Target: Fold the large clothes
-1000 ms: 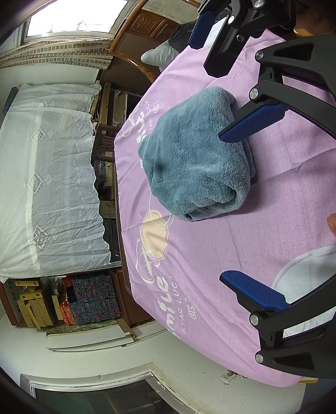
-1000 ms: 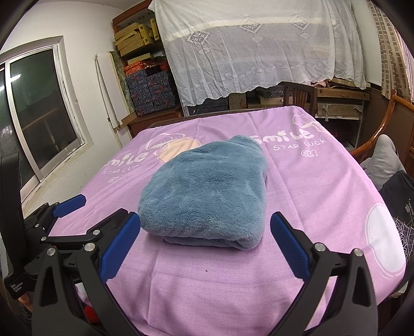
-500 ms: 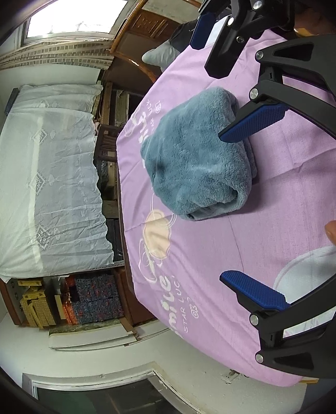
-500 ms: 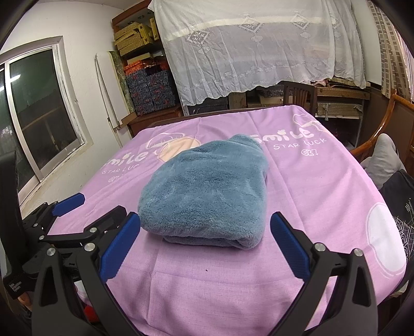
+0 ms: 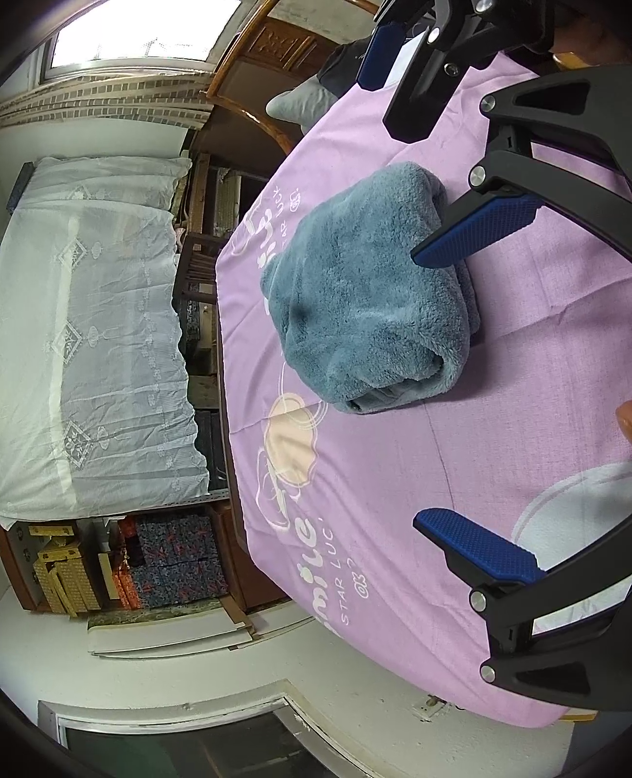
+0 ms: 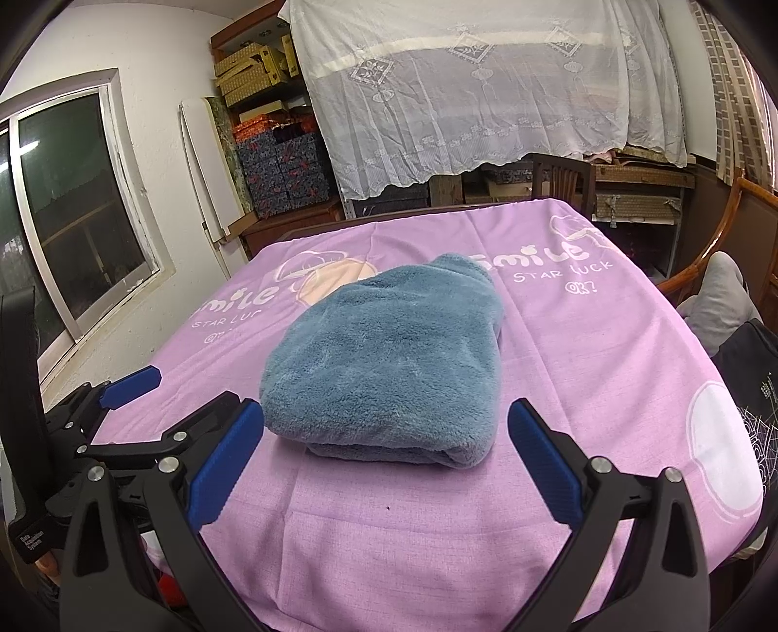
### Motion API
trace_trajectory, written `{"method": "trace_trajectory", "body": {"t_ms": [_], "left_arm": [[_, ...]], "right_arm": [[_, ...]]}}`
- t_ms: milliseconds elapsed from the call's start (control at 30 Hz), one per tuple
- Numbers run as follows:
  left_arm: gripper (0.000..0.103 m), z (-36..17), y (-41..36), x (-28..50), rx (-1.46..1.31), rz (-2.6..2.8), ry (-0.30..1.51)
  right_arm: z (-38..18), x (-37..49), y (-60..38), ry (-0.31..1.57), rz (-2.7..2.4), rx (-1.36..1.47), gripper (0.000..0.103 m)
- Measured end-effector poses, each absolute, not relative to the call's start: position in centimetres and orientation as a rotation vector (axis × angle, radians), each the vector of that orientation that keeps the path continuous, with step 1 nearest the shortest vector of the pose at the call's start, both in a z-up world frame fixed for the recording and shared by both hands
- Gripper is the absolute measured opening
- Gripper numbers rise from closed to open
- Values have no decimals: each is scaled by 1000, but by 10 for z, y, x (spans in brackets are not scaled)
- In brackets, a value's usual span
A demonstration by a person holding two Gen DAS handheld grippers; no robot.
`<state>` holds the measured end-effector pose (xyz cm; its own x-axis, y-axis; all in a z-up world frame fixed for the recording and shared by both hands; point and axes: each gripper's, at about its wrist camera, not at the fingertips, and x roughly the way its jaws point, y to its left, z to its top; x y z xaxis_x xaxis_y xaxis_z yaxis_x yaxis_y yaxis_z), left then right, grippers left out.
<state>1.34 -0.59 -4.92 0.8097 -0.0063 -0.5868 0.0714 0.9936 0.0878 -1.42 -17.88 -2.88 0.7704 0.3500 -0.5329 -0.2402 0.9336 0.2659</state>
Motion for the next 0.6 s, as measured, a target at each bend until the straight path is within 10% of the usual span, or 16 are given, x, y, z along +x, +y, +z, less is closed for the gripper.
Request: {"method": "trace_trajectory", "body": {"t_ms": [600], "left_arm": [[99, -49, -5, 14, 108, -42, 628]], "right_arm": [[-29, -14, -179, 613, 323, 186, 98]]}}
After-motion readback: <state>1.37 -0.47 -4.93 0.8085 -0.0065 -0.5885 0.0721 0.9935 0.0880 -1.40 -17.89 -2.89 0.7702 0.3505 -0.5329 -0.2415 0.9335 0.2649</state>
